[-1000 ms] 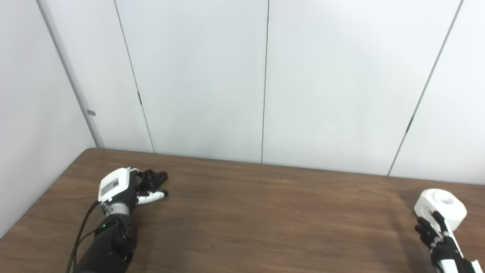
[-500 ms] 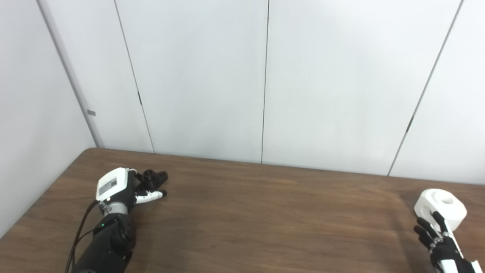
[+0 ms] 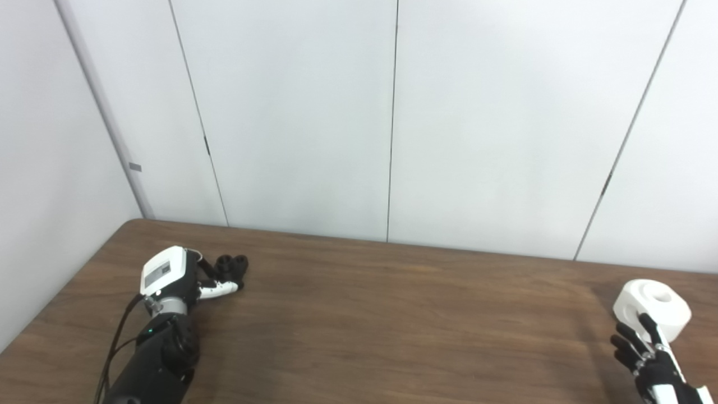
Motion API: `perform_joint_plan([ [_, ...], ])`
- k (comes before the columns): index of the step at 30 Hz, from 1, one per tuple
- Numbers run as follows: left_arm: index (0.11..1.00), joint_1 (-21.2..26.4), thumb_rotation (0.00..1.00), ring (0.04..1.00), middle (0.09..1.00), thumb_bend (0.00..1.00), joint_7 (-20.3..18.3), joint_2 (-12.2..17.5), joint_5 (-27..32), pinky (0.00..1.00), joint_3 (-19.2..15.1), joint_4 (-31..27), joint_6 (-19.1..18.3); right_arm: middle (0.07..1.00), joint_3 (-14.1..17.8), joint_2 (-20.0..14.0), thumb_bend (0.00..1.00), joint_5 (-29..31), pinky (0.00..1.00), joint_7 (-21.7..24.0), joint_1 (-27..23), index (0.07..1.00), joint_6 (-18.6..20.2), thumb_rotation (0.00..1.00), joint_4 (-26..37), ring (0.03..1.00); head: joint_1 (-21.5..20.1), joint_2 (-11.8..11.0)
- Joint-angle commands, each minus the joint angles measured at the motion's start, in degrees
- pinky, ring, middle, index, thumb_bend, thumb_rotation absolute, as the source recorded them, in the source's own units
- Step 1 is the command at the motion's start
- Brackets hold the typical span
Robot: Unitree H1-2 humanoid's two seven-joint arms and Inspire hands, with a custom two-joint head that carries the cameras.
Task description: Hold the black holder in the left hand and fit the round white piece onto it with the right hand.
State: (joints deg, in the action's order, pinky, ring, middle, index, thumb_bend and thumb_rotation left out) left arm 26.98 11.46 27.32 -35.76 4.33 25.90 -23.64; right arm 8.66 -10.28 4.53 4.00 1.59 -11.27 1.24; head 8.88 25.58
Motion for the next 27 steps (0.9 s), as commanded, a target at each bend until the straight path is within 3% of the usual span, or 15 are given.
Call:
perform_joint_plan([
  [1, 0.482, 0.9, 0.06, 0.898, 0.8, 0.52, 2.3, 1.3, -0.1, 0.84, -1.0, -1.3, 0.9, 0.904, -0.6, 1.9, 0.6, 0.5, 0.9, -0.3, 4.4, 0.974, 0.1, 0.92, -2.8, 0.893, 0.0, 0.0],
  [13, 0.484, -0.4, 0.05, 0.876, 0.774, 0.52, 1.5, 1.5, 0.7, 0.83, -1.0, -2.7, 1.9, 0.9, -0.9, 1.8, 0.6, -1.2, 0.9, -0.9, 4.4, 0.972, -0.3, 0.94, -2.6, 0.891, -0.2, 0.1],
  [16, 0.484, -0.9, 0.05, 0.876, 0.77, 0.52, 0.5, 1.6, 0.7, 0.79, -0.8, -4.1, 1.5, 0.898, -0.9, 1.9, 0.61, -1.2, 0.92, -0.8, 4.4, 0.975, -0.2, 0.94, -2.6, 0.893, -0.3, 0.2],
  [22, 0.484, -3.5, 0.05, 0.848, 0.759, 0.52, -2.0, 1.0, 4.5, 0.74, -2.2, -9.2, 3.9, 0.904, -1.2, 1.9, 0.6, -1.7, 0.92, -0.8, 4.5, 0.984, 0.3, 0.95, -2.1, 0.897, -0.7, 0.6],
  [27, 0.484, -6.6, 0.05, 0.838, 0.768, 0.51, -6.7, 0.1, 7.2, 0.74, -2.7, -17.8, 1.2, 0.893, -1.3, 2.2, 0.59, -1.8, 0.9, -0.8, 4.3, 0.973, -0.4, 0.94, -2.4, 0.885, -0.9, 0.9],
])
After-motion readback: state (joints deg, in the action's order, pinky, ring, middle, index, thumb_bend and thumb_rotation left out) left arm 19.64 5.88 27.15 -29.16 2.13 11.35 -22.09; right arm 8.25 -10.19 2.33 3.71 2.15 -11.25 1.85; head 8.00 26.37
